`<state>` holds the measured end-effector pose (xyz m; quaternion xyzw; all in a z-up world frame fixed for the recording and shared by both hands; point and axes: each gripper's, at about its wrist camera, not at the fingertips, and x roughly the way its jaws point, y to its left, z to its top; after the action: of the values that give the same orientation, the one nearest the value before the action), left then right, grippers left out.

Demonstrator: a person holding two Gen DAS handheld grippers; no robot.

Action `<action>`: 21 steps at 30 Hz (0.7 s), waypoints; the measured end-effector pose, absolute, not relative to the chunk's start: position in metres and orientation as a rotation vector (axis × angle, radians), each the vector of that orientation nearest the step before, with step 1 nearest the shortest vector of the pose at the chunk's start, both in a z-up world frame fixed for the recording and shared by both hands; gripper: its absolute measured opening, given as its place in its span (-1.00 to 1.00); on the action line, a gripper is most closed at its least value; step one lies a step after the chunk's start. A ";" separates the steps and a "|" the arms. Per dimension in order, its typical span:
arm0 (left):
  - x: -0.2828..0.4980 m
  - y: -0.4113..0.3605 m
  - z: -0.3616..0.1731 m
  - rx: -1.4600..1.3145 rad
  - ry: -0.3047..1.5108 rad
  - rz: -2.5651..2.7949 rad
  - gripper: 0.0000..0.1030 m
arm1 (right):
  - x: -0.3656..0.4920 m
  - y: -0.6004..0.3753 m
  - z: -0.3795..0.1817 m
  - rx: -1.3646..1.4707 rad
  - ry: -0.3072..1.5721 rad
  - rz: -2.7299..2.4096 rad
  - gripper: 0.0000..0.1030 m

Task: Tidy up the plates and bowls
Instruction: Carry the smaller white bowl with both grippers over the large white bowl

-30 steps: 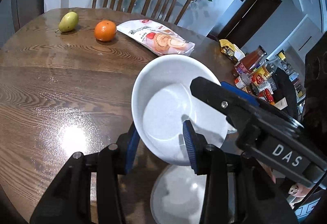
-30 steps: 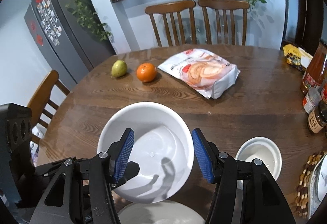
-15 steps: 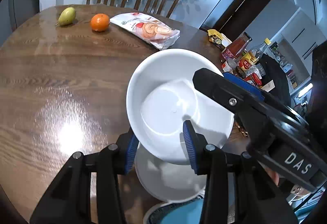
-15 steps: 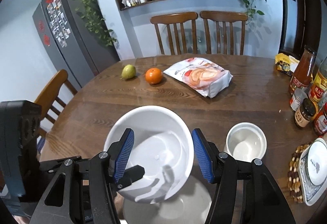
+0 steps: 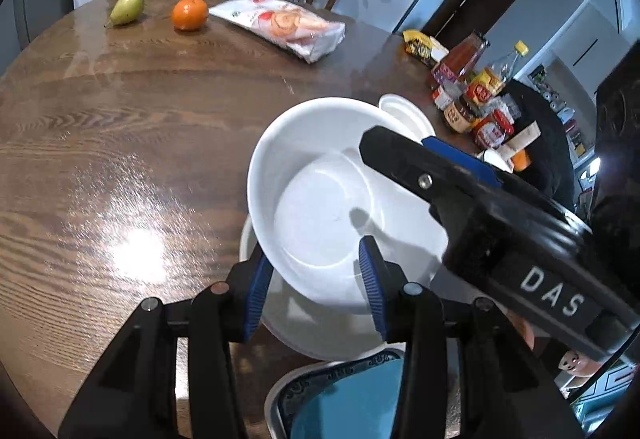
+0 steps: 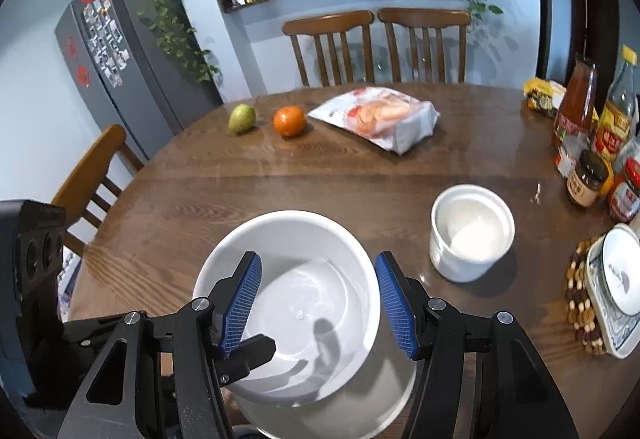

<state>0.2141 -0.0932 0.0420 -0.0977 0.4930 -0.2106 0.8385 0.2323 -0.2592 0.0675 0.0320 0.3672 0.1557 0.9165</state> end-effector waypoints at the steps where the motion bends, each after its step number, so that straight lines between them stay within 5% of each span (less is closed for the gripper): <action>1: 0.213 -0.095 0.039 -0.201 1.055 -0.450 -0.20 | 0.232 -0.261 0.065 0.070 0.765 0.316 0.19; 21: 0.210 -0.106 0.022 -0.168 1.136 -0.501 -0.14 | 0.236 -0.267 0.035 0.036 0.865 0.292 0.19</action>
<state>0.2101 -0.1064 0.0216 -0.0786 0.5317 -0.2342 0.8101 0.2363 -0.2668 0.0347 0.0176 0.4175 0.1410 0.8975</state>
